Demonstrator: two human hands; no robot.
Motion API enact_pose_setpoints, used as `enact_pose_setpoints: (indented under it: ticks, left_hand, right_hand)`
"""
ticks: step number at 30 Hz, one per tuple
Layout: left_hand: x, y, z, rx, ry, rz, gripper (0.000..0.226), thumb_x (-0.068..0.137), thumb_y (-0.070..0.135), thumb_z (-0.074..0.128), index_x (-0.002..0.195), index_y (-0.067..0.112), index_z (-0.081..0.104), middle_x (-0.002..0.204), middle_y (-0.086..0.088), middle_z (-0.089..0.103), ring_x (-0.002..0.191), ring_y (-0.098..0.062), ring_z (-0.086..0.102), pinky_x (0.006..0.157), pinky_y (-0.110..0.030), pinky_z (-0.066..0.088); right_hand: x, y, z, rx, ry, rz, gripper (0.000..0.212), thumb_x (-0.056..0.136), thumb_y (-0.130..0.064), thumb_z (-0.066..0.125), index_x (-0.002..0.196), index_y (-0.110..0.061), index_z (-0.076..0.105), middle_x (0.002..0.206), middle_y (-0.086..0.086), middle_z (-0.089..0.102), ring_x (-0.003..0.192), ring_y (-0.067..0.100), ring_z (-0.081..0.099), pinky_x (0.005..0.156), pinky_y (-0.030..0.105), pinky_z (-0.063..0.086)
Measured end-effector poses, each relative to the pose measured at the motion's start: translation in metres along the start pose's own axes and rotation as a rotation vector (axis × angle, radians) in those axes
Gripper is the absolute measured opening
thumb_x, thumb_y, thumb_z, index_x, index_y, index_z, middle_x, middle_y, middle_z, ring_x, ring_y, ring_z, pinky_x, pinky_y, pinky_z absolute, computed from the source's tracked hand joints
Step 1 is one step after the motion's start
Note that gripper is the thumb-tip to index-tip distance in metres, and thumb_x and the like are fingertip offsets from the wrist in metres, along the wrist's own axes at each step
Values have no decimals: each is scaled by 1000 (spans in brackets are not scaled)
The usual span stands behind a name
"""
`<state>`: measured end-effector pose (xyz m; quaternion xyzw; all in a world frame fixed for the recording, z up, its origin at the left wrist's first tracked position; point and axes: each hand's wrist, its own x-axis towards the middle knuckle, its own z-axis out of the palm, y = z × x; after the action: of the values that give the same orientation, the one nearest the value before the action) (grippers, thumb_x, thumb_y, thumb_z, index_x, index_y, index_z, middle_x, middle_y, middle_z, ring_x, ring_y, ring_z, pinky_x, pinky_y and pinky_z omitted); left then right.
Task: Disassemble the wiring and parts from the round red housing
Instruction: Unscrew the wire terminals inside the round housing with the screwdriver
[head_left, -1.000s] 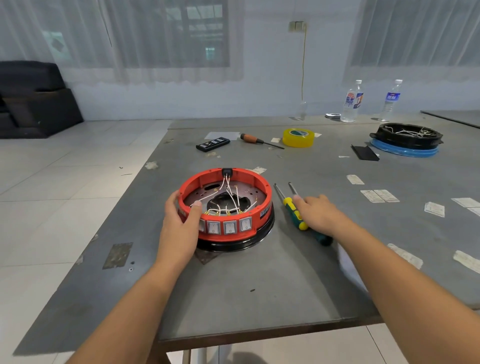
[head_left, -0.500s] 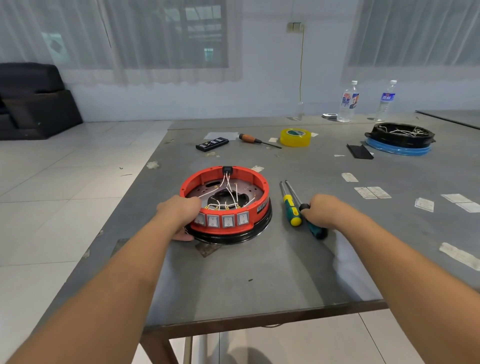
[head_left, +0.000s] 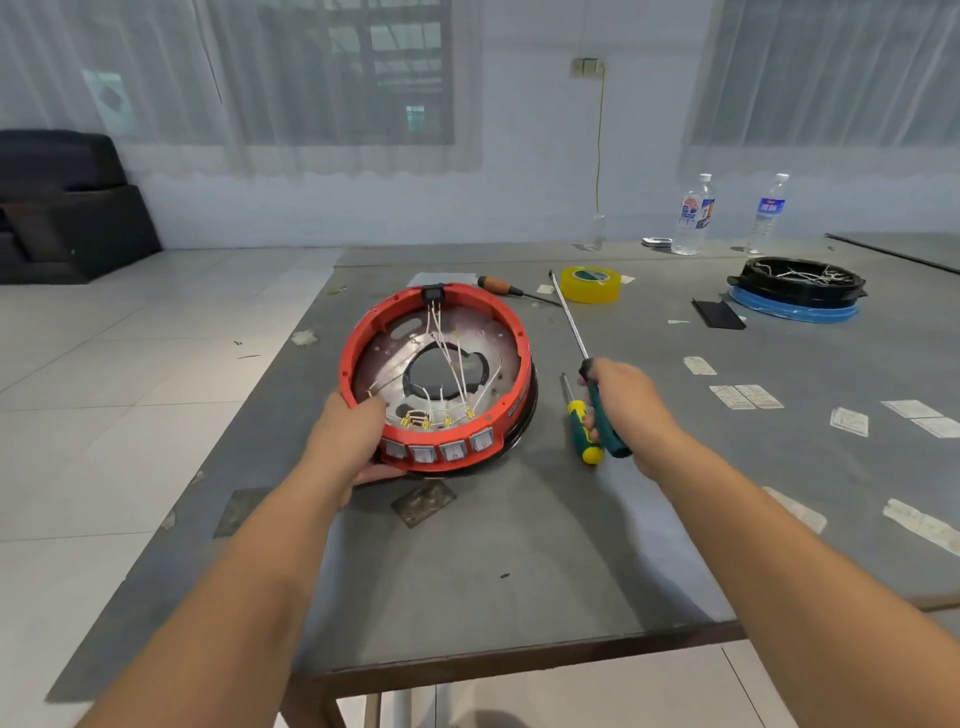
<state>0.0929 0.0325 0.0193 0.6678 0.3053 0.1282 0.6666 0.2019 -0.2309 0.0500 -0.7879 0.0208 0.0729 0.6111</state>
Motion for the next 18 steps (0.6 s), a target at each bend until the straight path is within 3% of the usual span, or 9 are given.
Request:
enact_pose_setpoints:
  ticks: [2, 5, 8, 11, 13, 16, 18]
  left_hand:
    - [0, -1, 3, -41, 49, 52, 48, 88, 33, 56, 137, 32, 56, 124, -4, 72, 103, -31, 75, 66, -50, 66]
    - [5, -7, 7, -86, 102, 141, 48, 92, 33, 55, 140, 35, 53, 124, -1, 71, 101, -29, 76, 66, -47, 67]
    - [11, -14, 7, -46, 168, 223, 68, 88, 43, 54, 154, 38, 38, 135, 1, 67, 113, -30, 72, 87, -54, 64]
    - [19, -23, 4, -91, 215, 234, 103, 74, 68, 62, 164, 40, 20, 146, 2, 61, 125, -29, 67, 104, -56, 55]
    - [22, -28, 4, -112, 196, 245, 114, 67, 81, 65, 162, 31, 29, 152, 7, 57, 132, -22, 61, 112, -53, 49]
    - [27, -33, 8, -169, 145, 298, 97, 67, 78, 71, 149, 33, 49, 144, 15, 62, 132, -13, 60, 117, -48, 45]
    - [29, -34, 10, -254, 71, 342, 85, 73, 66, 78, 150, 40, 50, 142, 17, 65, 133, -11, 60, 118, -45, 45]
  right_hand:
    - [-4, -2, 25, 98, -15, -76, 32, 90, -46, 63, 89, -14, 58, 72, 6, 57, 44, 19, 53, 50, 31, 47]
    - [-8, 3, 61, 60, -20, -133, 68, 68, -77, 68, 96, -16, 60, 75, 5, 67, 52, 20, 62, 57, 35, 54]
    - [-6, 11, 87, 196, -97, -69, 83, 57, -76, 76, 112, -15, 62, 90, 9, 75, 65, 22, 65, 69, 42, 59]
    - [4, 22, 104, 320, -146, -42, 67, 70, -55, 82, 117, -12, 60, 82, 10, 71, 62, 20, 59, 62, 36, 55]
    - [10, 26, 112, 370, -128, -48, 51, 81, -44, 79, 116, -12, 60, 77, 8, 69, 60, 19, 58, 56, 31, 53]
    - [16, 28, 118, 406, -105, -51, 42, 86, -42, 75, 112, -12, 62, 73, 6, 67, 61, 18, 59, 54, 28, 53]
    - [18, 29, 120, 406, -100, -52, 40, 88, -44, 73, 107, -9, 64, 71, 6, 66, 60, 18, 59, 53, 28, 52]
